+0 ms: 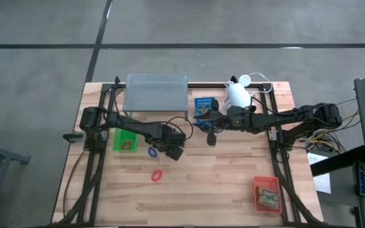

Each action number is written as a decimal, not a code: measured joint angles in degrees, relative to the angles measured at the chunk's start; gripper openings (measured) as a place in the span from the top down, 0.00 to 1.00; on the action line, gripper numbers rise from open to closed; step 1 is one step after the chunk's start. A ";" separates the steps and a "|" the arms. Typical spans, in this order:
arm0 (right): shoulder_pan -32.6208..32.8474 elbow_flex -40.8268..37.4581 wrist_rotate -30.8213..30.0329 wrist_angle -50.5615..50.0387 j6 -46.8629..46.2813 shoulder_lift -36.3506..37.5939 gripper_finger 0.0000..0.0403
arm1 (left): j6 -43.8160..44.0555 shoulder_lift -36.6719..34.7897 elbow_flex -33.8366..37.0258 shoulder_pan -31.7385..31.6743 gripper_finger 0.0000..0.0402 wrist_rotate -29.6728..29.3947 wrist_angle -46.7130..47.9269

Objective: Pick & Place Office Desk Supplies
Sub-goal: Put the blue spring keychain into the green bin

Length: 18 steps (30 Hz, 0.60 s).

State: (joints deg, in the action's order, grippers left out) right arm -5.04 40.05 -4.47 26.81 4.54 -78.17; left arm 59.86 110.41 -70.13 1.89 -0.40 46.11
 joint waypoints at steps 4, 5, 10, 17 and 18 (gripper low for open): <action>0.00 0.00 0.00 0.00 0.00 0.00 0.68 | 0.00 0.00 0.02 0.00 0.67 0.00 -0.07; 0.02 0.00 0.00 0.00 0.00 0.00 0.68 | 0.00 0.00 0.02 0.00 0.69 0.00 -0.07; 0.01 0.01 -0.01 0.00 0.00 0.00 0.68 | 0.00 0.00 0.02 0.00 0.76 0.00 -0.13; 0.01 0.00 -0.01 0.00 0.00 0.00 0.68 | -0.05 0.00 0.02 0.00 0.85 0.00 -0.24; 0.01 0.01 0.00 0.00 0.00 0.00 0.68 | -0.23 0.00 0.02 0.00 0.86 0.00 -0.26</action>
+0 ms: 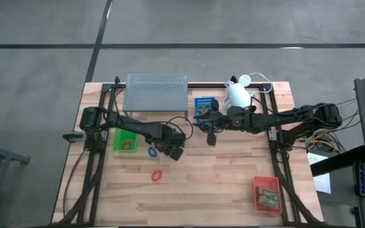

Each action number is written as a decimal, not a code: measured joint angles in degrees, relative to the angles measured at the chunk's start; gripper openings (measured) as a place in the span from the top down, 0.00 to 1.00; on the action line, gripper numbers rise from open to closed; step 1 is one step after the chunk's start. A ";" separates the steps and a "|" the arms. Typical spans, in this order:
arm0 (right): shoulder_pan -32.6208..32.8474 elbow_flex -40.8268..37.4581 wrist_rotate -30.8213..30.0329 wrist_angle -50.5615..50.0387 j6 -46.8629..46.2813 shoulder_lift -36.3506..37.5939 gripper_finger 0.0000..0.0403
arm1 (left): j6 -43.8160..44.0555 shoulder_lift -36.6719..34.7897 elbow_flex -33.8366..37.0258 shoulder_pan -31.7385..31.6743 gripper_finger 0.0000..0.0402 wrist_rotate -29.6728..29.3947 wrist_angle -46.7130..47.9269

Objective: Pick & Place Office Desk Supplies
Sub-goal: Put the blue spring keychain into the green bin

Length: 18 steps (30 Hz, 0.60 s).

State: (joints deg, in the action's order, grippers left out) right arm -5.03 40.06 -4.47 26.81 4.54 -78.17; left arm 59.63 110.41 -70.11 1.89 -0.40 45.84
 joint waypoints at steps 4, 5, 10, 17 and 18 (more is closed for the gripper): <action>0.00 -0.01 -0.01 0.01 0.00 0.00 0.68 | -0.13 -0.02 0.00 0.00 0.92 0.00 -0.22; 0.01 -0.01 0.00 0.00 0.00 0.00 0.68 | -0.21 -0.04 0.00 0.00 0.93 -0.01 -0.22; 0.00 0.00 0.00 0.01 0.00 0.00 0.68 | -0.21 -0.13 0.00 0.00 0.97 -0.02 -0.37; 0.01 0.00 0.00 0.00 0.00 0.00 0.68 | -0.21 -0.15 0.00 0.00 0.99 -0.03 -0.31; -0.01 -0.01 -0.01 0.00 0.00 0.00 0.68 | -0.21 -0.15 0.00 0.00 0.99 -0.04 -0.31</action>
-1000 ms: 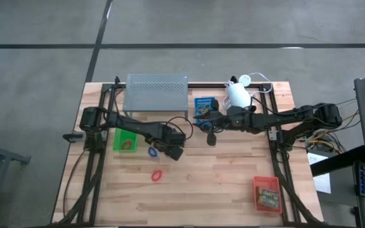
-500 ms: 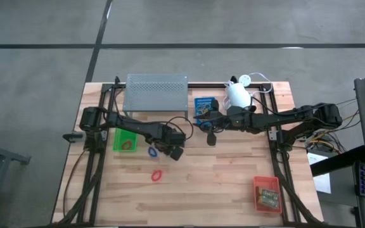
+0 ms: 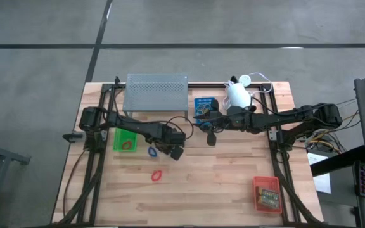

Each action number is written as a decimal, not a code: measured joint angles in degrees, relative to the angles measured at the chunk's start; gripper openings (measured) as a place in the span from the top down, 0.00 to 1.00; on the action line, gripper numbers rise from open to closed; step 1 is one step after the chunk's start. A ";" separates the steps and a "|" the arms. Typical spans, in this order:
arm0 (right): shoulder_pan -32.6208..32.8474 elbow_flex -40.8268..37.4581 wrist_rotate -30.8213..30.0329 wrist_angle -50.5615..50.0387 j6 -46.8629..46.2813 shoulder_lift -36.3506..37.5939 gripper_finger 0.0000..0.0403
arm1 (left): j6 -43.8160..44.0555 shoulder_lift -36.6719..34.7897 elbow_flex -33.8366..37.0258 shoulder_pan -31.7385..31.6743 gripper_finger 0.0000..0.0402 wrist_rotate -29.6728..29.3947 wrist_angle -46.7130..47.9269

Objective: Pick & Place Office Desk Supplies
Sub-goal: Put the blue spring keychain into the green bin

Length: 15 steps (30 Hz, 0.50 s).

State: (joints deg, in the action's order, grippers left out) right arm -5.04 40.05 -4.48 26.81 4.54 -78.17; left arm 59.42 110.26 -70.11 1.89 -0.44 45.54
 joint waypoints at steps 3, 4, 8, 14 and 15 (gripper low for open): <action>0.01 0.01 0.00 0.00 0.00 0.00 0.68 | 0.00 0.00 0.00 0.00 0.99 0.01 -0.03; 0.01 0.02 -0.01 0.00 0.00 0.00 0.68 | 0.00 0.00 0.00 0.00 0.99 0.01 -0.07; 0.01 0.00 0.00 0.01 0.00 0.00 0.68 | -0.41 0.04 0.00 0.00 0.99 0.01 -0.48; 0.01 0.00 0.01 0.01 0.00 0.00 0.68 | -0.50 0.04 0.00 0.00 0.94 0.04 -0.70; 0.02 0.00 0.01 0.00 0.00 0.00 0.68 | -0.51 0.07 0.00 0.00 0.93 0.02 -0.72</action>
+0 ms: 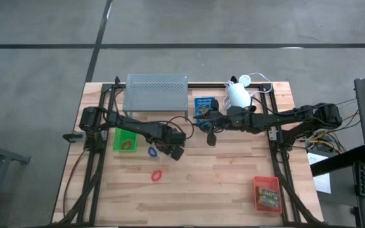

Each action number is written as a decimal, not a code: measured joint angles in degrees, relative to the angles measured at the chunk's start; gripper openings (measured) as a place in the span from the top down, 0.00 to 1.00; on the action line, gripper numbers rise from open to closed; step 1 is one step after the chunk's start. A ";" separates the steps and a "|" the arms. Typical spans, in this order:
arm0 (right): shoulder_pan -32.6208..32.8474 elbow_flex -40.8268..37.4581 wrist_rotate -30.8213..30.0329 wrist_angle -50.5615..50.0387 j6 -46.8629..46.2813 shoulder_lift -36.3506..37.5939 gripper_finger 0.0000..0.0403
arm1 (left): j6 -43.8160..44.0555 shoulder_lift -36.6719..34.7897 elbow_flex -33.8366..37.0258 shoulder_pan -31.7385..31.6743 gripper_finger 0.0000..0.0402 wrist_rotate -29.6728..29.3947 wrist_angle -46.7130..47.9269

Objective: Pick & Place Office Desk Supplies
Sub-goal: Put the blue spring keychain into the green bin

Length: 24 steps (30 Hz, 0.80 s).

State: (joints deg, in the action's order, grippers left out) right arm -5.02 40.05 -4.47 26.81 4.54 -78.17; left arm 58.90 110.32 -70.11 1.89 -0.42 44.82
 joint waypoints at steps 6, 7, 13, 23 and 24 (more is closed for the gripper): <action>-0.01 0.00 0.00 0.01 0.00 0.00 0.68 | -0.05 0.04 0.01 0.00 0.85 0.42 -0.57; -0.02 0.00 -0.02 0.00 0.00 0.00 0.68 | 0.00 0.05 0.02 0.00 0.83 0.47 -0.66; 0.00 0.01 -0.01 0.01 0.00 0.00 0.68 | 0.47 0.09 0.04 0.04 0.76 1.60 -0.87; -0.01 0.00 -0.01 0.01 0.00 0.00 0.68 | 1.42 0.09 0.04 0.02 0.75 2.21 -0.90; 0.00 0.00 0.00 0.01 0.00 0.00 0.68 | 1.61 0.09 0.04 0.02 0.75 2.22 -0.90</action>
State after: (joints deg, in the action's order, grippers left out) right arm -5.02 40.05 -4.47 26.82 4.54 -78.17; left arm 60.52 110.41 -70.06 1.91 1.80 43.92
